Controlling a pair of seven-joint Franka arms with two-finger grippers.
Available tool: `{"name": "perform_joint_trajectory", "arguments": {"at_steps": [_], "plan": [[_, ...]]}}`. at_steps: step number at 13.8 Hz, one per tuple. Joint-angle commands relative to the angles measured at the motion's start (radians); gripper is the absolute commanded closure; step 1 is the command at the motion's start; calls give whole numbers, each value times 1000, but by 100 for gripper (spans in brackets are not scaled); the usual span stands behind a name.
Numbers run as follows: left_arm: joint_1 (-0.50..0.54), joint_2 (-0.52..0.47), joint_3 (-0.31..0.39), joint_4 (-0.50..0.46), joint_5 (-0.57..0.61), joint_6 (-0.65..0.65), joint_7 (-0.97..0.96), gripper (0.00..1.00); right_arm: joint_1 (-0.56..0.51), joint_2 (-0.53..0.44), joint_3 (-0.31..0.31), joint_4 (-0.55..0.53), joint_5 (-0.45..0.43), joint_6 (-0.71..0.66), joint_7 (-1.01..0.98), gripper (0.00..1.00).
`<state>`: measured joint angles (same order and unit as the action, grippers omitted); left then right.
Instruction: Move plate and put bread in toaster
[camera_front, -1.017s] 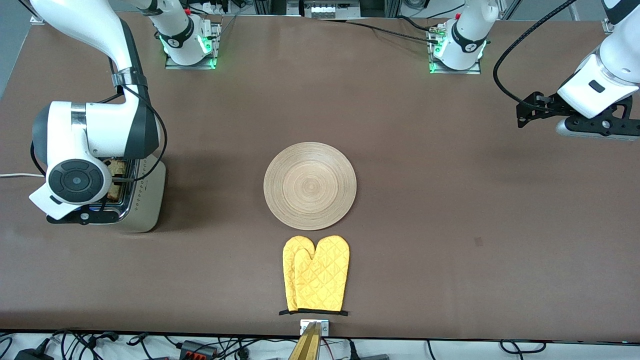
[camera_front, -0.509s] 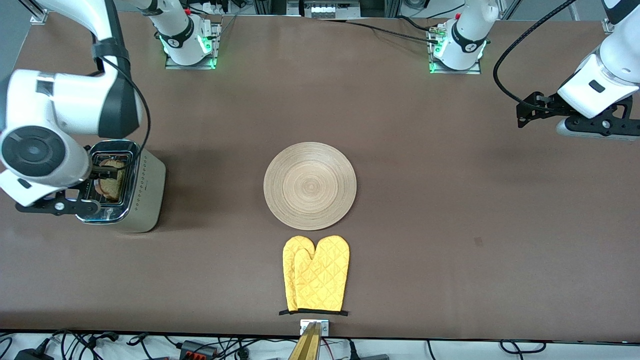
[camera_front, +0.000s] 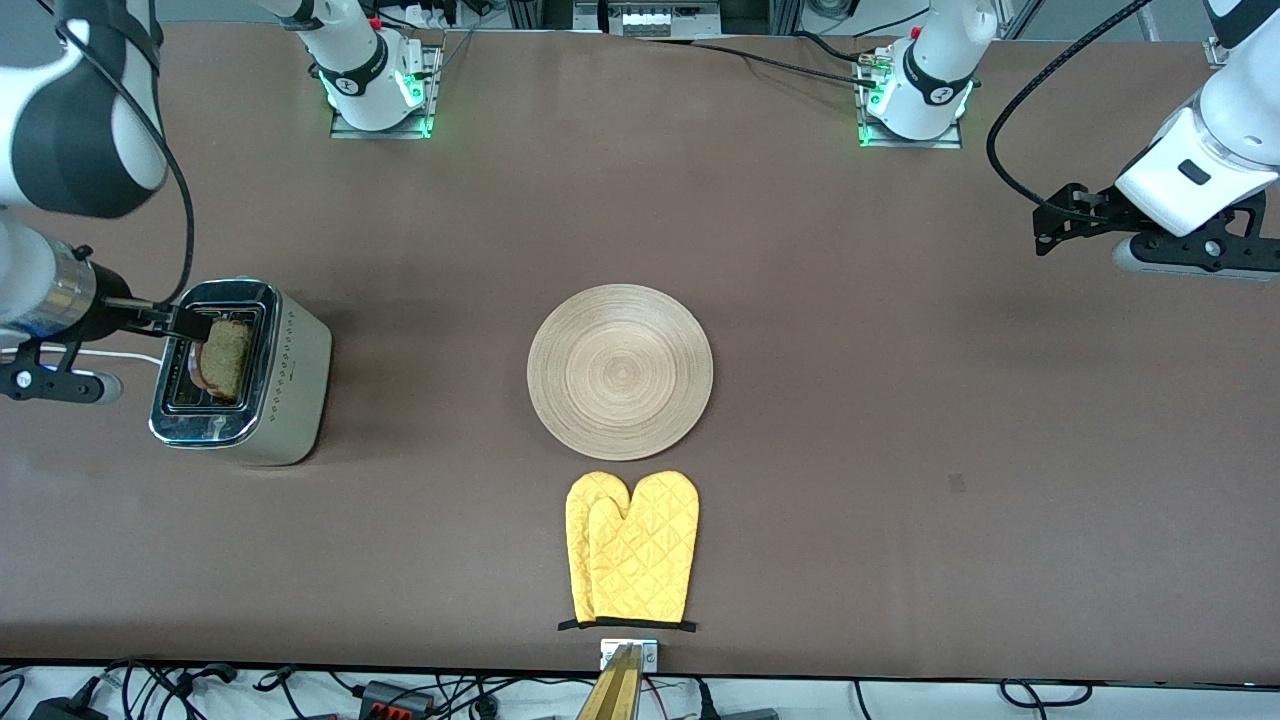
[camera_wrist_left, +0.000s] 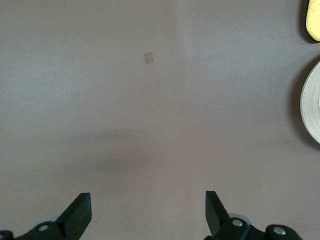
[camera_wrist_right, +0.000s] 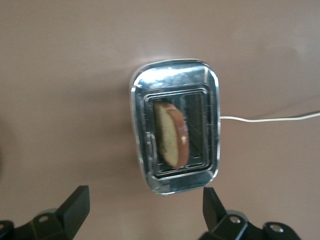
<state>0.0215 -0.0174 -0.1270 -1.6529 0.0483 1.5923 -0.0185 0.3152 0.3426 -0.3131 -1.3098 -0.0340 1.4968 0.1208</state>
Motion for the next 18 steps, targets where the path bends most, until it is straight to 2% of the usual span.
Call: {"name": "perform_joint_trajectory", "arguments": {"at_steps": [1, 3, 6, 8, 9, 11, 12, 15, 18], "plan": [[1, 10, -3, 24, -8, -11, -8, 0, -8, -14, 5, 0, 70, 3, -1, 0], [1, 10, -3, 24, -8, -11, -8, 0, -39, -14, -1, 0, 149, 3, -36, 0], [1, 10, -3, 24, -8, -11, -8, 0, -62, -13, 5, 11, 151, 14, -92, 0], [1, 10, -2, 24, -8, -11, -8, 0, -120, -17, 47, 11, 146, 36, -81, 0], [1, 10, -3, 24, -8, -11, -8, 0, -190, -34, 124, 9, 144, 49, -81, 0], [1, 10, -3, 24, -8, -11, -8, 0, -370, -53, 329, 6, 99, 74, -81, 0], [1, 10, -3, 24, -8, -11, -8, 0, -398, -71, 379, -5, 54, 88, -79, 0], [1, 10, -3, 24, -8, -11, -8, 0, -403, -120, 379, -73, 40, 95, -104, 0], [1, 10, -3, 24, -8, -11, -8, 0, -397, -273, 381, -302, 14, 207, -108, 0]]}}
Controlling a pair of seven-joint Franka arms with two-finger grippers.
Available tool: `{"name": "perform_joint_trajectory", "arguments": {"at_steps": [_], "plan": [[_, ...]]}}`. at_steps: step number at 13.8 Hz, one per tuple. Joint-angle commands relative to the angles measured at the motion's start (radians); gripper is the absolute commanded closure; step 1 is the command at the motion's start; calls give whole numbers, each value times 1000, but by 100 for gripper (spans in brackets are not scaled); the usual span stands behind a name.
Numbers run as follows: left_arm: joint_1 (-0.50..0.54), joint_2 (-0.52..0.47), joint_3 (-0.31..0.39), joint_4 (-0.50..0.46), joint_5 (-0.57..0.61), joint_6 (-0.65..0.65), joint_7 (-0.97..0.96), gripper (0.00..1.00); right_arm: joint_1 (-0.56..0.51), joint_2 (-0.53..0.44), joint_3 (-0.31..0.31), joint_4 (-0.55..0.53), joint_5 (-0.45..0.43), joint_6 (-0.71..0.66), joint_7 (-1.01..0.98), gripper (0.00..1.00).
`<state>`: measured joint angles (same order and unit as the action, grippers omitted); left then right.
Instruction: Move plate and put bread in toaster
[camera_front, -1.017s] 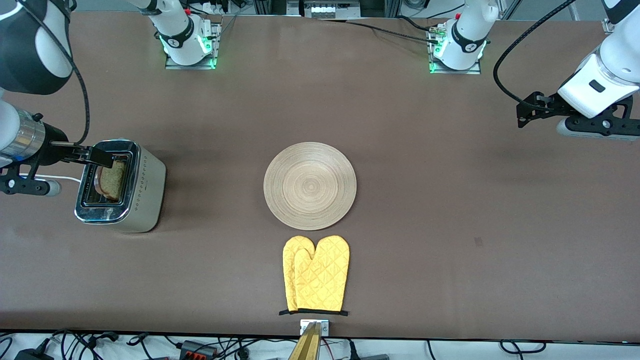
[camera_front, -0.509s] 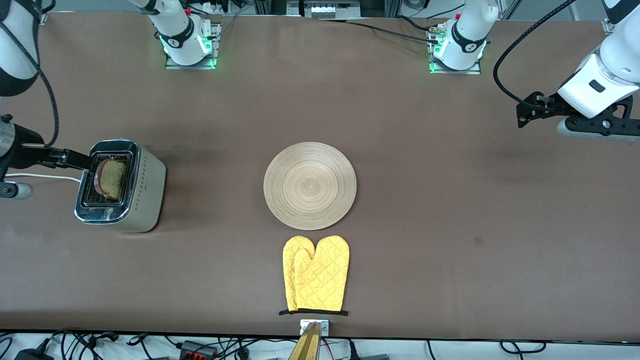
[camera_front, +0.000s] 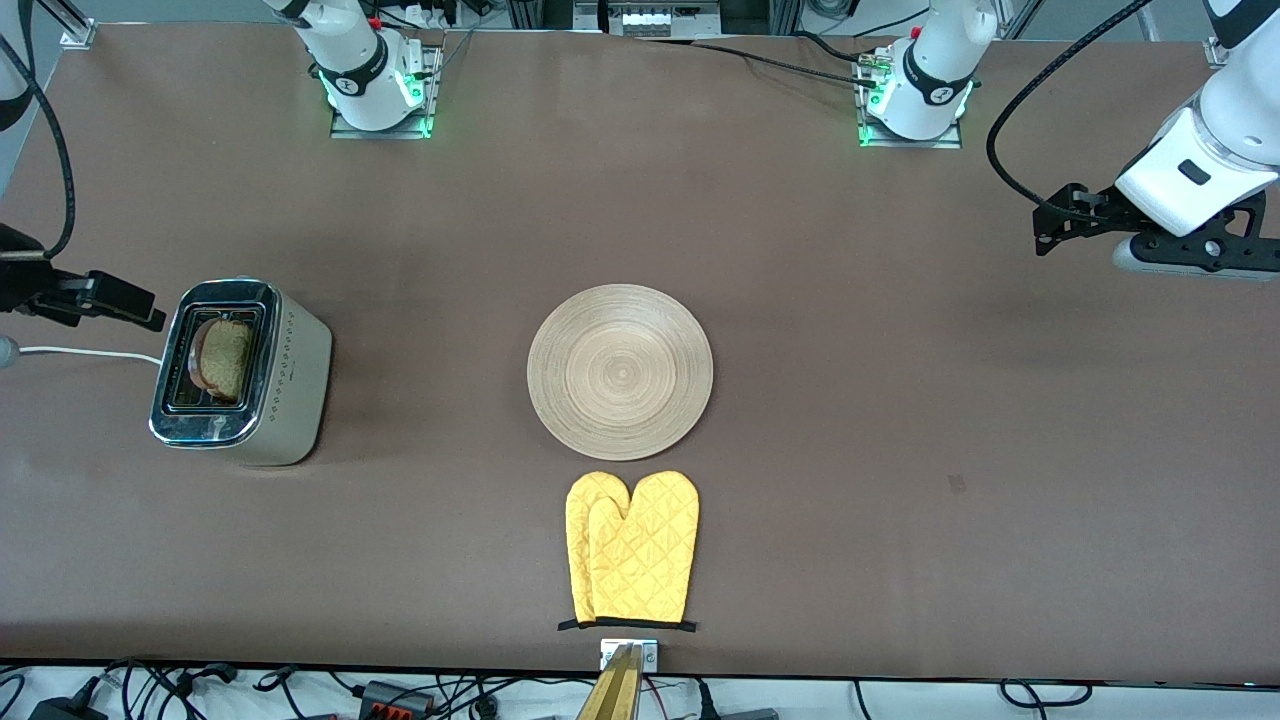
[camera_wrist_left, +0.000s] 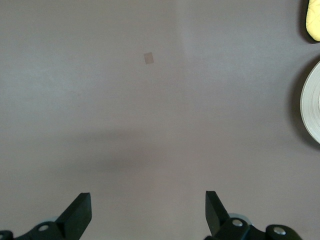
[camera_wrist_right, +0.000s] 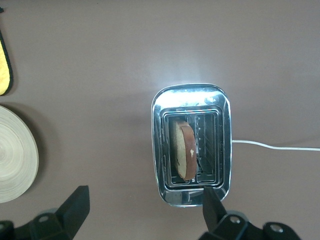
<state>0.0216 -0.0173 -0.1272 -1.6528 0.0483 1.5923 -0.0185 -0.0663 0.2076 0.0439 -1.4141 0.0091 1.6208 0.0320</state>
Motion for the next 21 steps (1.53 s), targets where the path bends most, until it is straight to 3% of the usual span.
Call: {"name": "perform_joint_trajectory", "arguments": {"at_steps": [1, 3, 21], "plan": [[1, 10, -3, 24, -8, -11, -8, 0, -15, -175, 25, -253, -38, 102, -18, 0], [1, 10, -3, 24, -8, -11, -8, 0, -15, -200, 25, -286, -40, 108, -20, 0], [0, 10, -3, 24, -8, -12, -8, 0, 0, -174, 11, -240, -34, 51, -23, 0]]}}
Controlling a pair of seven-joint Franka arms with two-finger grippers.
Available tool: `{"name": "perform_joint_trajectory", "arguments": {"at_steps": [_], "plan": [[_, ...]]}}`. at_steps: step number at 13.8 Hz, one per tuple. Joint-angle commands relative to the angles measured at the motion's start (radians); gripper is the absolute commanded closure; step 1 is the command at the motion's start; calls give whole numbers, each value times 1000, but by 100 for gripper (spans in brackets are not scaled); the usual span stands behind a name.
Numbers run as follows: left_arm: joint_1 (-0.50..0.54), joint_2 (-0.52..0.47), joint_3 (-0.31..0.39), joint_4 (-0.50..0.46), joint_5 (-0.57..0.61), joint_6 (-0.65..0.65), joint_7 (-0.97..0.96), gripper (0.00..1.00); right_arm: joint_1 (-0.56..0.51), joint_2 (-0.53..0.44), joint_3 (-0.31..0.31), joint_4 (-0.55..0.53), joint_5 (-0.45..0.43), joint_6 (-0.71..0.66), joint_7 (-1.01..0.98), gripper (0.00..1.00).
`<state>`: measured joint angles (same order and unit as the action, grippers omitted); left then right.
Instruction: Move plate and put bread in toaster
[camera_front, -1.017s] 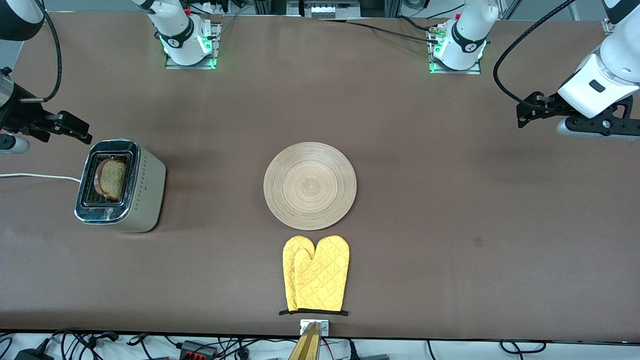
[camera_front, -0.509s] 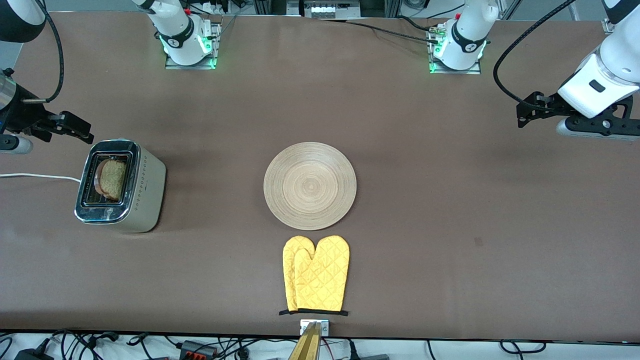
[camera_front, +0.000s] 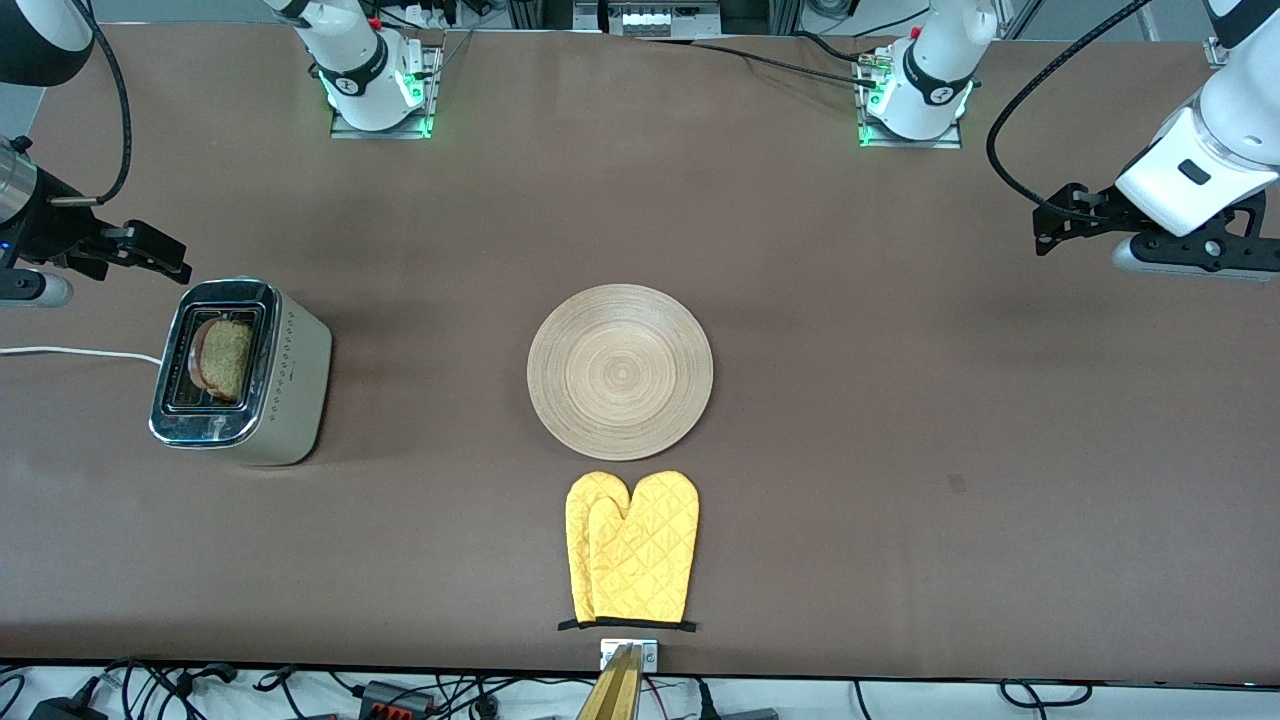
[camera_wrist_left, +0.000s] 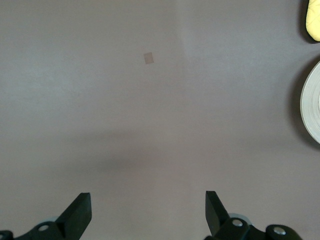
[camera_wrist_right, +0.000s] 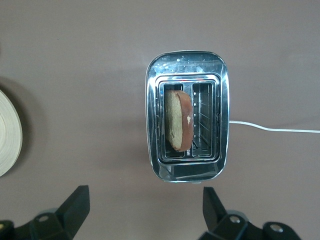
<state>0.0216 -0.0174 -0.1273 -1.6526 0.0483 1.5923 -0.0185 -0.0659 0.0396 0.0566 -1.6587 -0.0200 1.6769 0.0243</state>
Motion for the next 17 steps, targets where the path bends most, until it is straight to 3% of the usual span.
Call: {"name": "perform_joint_trajectory", "arguments": {"at_steps": [1, 17], "plan": [[0, 10, -3, 24, -8, -12, -8, 0, 1, -6, -6, 5, -6, -8, -15, 0], [0, 10, -3, 24, -8, -12, -6, 0, 14, -49, -15, -19, 5, -40, -26, 0]]}}
